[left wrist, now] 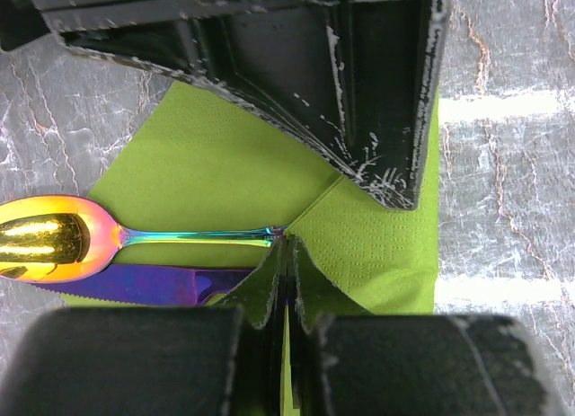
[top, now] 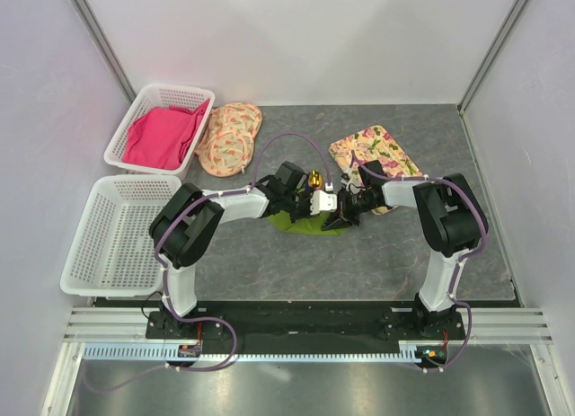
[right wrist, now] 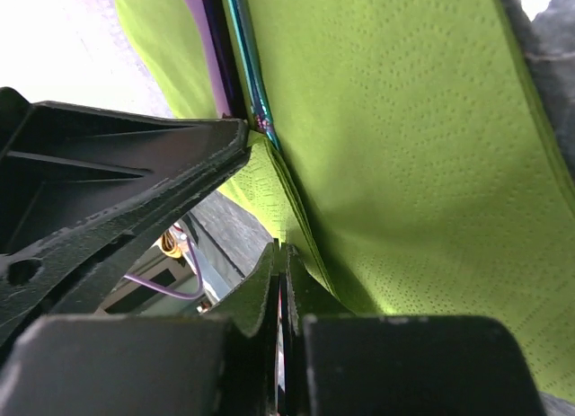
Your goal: Place the utensils on the paper napkin and roll it up
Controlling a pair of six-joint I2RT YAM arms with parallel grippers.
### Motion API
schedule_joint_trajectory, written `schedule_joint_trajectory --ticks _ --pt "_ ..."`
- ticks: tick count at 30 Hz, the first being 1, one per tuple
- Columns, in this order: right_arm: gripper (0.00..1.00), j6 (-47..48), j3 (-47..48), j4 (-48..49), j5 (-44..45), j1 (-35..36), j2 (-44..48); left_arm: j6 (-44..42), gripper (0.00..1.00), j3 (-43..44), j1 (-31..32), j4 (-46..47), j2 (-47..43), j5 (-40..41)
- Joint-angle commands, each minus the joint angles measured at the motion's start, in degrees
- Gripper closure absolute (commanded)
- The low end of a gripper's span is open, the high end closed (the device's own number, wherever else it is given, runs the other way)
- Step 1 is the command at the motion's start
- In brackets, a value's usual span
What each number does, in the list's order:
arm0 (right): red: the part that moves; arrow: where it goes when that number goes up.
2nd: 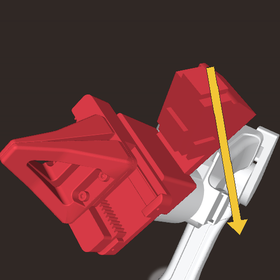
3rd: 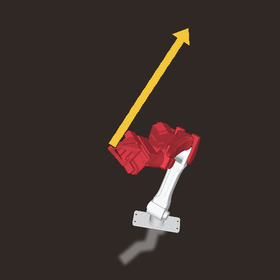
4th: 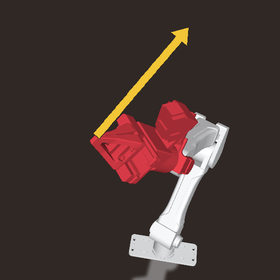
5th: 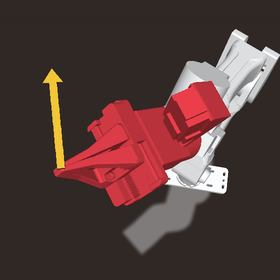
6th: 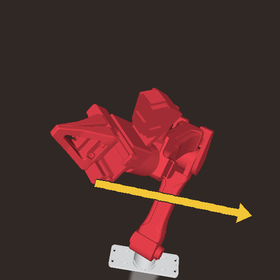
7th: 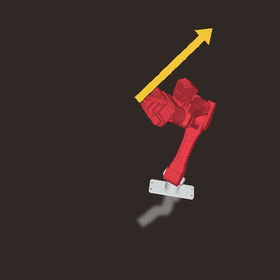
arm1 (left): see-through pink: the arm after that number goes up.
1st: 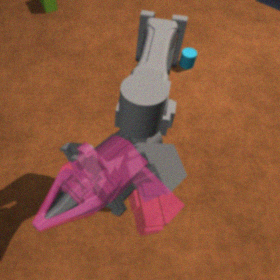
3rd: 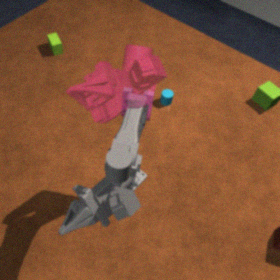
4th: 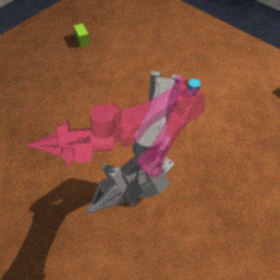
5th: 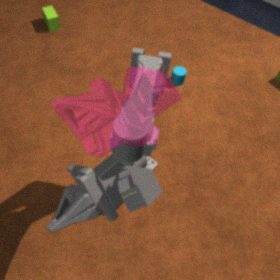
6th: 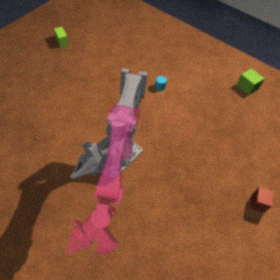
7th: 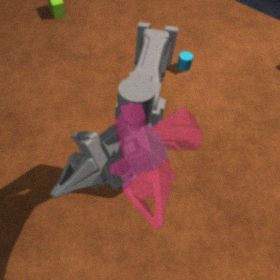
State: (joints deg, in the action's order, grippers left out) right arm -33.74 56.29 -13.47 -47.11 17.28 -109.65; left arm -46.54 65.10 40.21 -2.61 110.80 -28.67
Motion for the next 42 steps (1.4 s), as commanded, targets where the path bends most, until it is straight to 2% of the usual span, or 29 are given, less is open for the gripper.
schedule_joint_trajectory --ticks 1,6,8,11,12,13,15,18,22,24,29,33,36,42 --pt "0.99 -0.5 -1.2 3.5 -0.6 0.3 0.5 0.9 0.98 1.8 -0.4 2.3 0.6 0.2" --pt "1.0 1.1 -1.2 1.5 2.1 0.3 -0.6 1.6 0.98 2.5 -0.3 1.4 0.3 0.1" --pt "1.0 1.5 -1.4 0.7 3.8 0.3 -1.0 3.4 0.95 3.7 -0.4 -0.7 -0.9 0.2" --pt "1.0 1.8 -1.5 0.2 4.9 0.2 -1.4 9.5 0.79 5.7 -2.7 -4.4 -3.7 -3.5" --pt "1.0 2.0 -1.4 0.0 5.2 0.3 -1.4 11.7 0.67 5.9 -4.6 -4.9 -6.2 -6.5" --pt "1.0 2.2 -1.3 -0.1 5.5 0.3 -1.6 16.6 0.62 6.0 -5.5 -5.7 -7.3 -7.8" --pt "1.0 2.4 -0.8 -0.2 6.1 0.2 -1.8 21.0 0.49 5.9 -7.1 -9.2 -10.6 -11.0" --pt "1.0 2.4 -1.0 -0.2 6.4 0.3 -1.8 26.6 0.44 3.0 -7.4 -12.2 -14.8 -11.9" --pt "1.0 2.4 -1.4 -0.1 6.8 0.3 -1.1 34.7 0.44 0.5 -7.9 -14.0 -16.1 -12.7" --pt "1.0 2.4 -1.3 -0.1 6.9 0.3 -1.0 41.3 0.48 -1.3 -9.2 -13.5 -16.1 -18.2" --pt "1.0 2.5 -1.3 -0.1 6.9 0.4 -0.7 54.5 0.59 -7.4 -9.2 -2.5 -15.5 -23.1" --pt "1.0 2.8 -1.2 -0.1 7.2 0.6 -0.5 61.6 0.67 -6.5 -9.2 -0.4 -10.8 -22.0" --pt "1.0 2.8 -1.0 -0.1 7.3 0.8 -0.4 65.8 0.68 -6.0 -9.2 1.7 -8.0 -20.2" --pt "1.0 3.0 -0.2 -0.1 7.2 1.3 -1.1 69.7 0.72 -4.4 -9.4 1.9 -3.5 -15.6"
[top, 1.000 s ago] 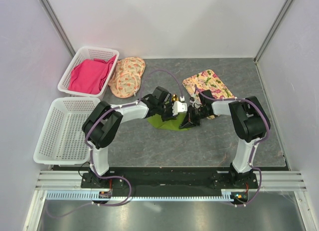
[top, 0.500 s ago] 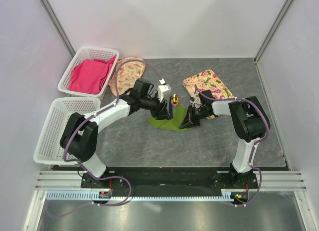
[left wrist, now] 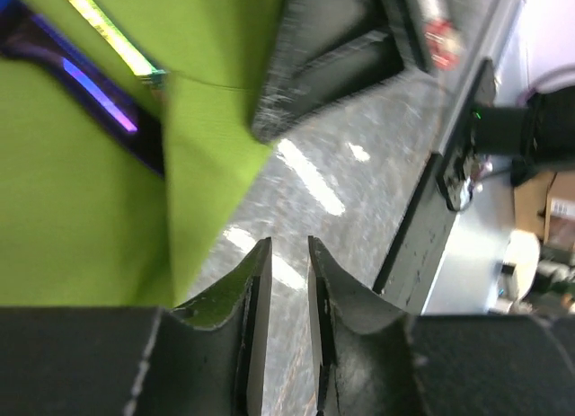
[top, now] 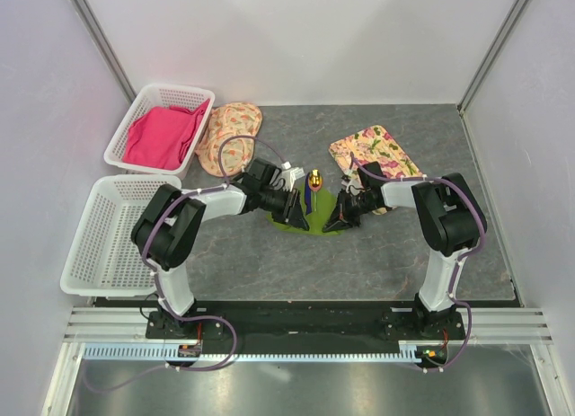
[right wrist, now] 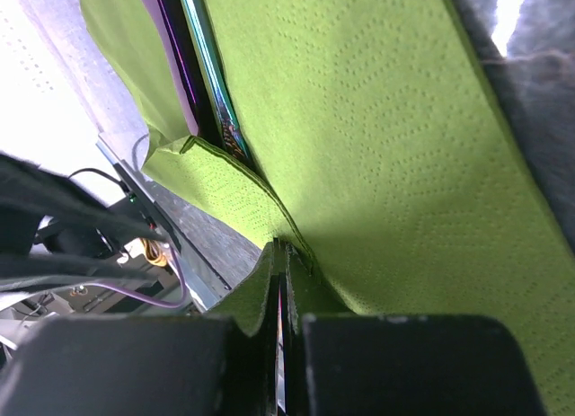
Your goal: Place the utensils on the paper napkin and roll it up
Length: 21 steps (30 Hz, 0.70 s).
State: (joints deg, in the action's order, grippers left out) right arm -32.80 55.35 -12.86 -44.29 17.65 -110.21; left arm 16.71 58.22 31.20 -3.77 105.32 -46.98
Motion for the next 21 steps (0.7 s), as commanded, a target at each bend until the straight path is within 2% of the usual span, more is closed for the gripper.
schedule_joint_trajectory --ticks 1,12,21 --pt "1.0 2.0 0.8 -0.7 4.4 1.0 -0.7 6.7 0.72 2.5 -0.6 3.0 2.9 3.5" --pt "1.0 2.4 1.1 -0.8 5.0 1.2 -0.8 9.7 0.76 -0.5 -4.8 0.0 6.0 6.9" --pt "1.0 3.4 1.6 -1.9 6.2 1.3 -0.6 9.1 0.77 -2.9 -5.3 -1.9 5.0 8.7"
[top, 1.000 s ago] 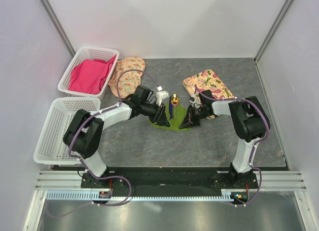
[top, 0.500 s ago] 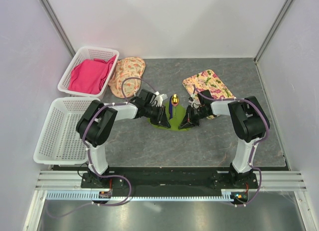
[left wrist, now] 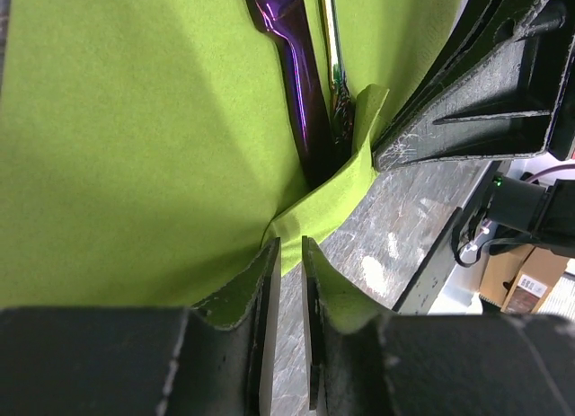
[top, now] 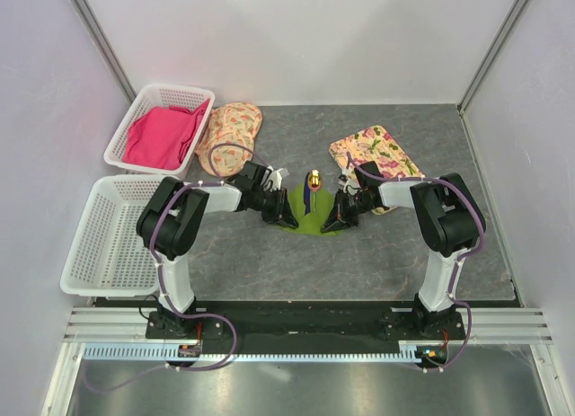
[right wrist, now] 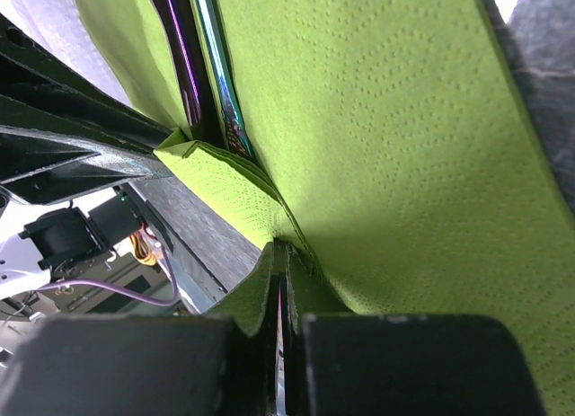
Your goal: Place the utensils on the paper napkin and roll it up
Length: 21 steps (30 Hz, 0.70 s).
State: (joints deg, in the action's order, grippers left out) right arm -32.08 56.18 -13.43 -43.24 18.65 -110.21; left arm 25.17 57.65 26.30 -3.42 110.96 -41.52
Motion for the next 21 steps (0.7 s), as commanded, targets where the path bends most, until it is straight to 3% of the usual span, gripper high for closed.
schedule_joint_trajectory --ticks 1,10,21 --pt "1.0 2.8 0.8 -1.3 5.3 0.3 -0.6 0.6 0.77 -2.6 -0.4 -2.2 -0.8 3.2" --pt "1.0 3.2 0.7 -1.5 5.7 0.6 0.0 3.1 0.66 -6.8 -2.8 3.2 -5.2 -1.3" --pt "1.0 2.9 1.2 -1.5 5.6 1.8 -0.1 1.5 0.65 -5.7 -0.4 2.8 -9.4 -4.4"
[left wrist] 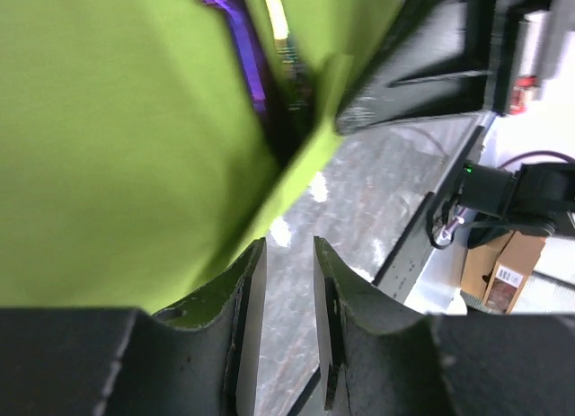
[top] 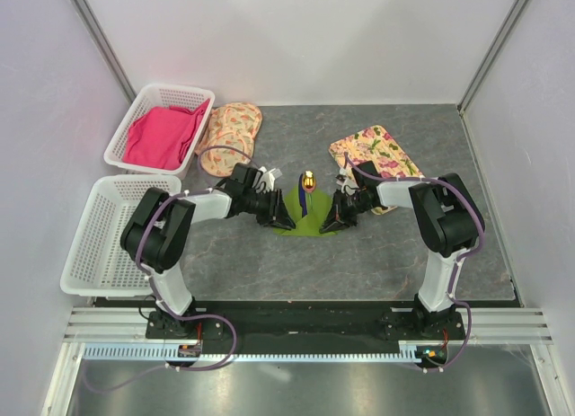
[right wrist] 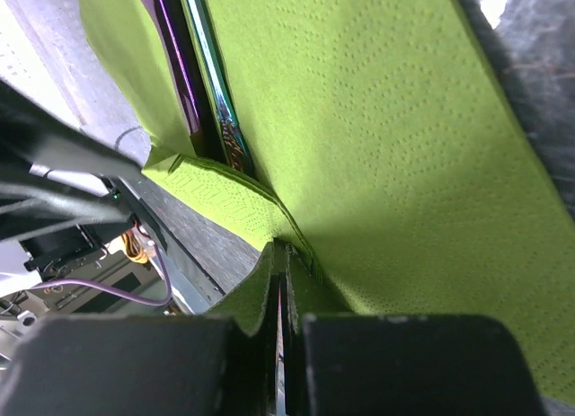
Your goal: Place the utensils on the paper napkin and roll it up
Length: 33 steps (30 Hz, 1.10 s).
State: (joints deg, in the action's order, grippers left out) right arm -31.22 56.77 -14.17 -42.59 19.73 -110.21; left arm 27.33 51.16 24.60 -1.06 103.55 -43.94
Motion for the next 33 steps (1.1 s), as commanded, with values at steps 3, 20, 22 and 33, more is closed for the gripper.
schedule_joint_trajectory --ticks 3,20,22,33 --pt "1.0 2.0 0.7 -0.9 5.0 0.8 0.0 0.3 0.66 0.8 1.5 0.5 -0.3 -0.9" --pt "0.98 -0.1 2.1 2.1 -2.9 0.8 4.0 0.1 0.78 0.3 -0.7 -4.4 6.6 1.9" --pt "0.98 -1.8 1.0 5.9 -5.6 0.9 5.8 0.1 0.8 0.3 -0.7 -4.4 6.5 1.8" --pt "1.0 -3.8 -2.2 9.7 -8.4 2.9 2.3 0.2 0.89 0.6 -0.7 -4.3 7.0 2.2"
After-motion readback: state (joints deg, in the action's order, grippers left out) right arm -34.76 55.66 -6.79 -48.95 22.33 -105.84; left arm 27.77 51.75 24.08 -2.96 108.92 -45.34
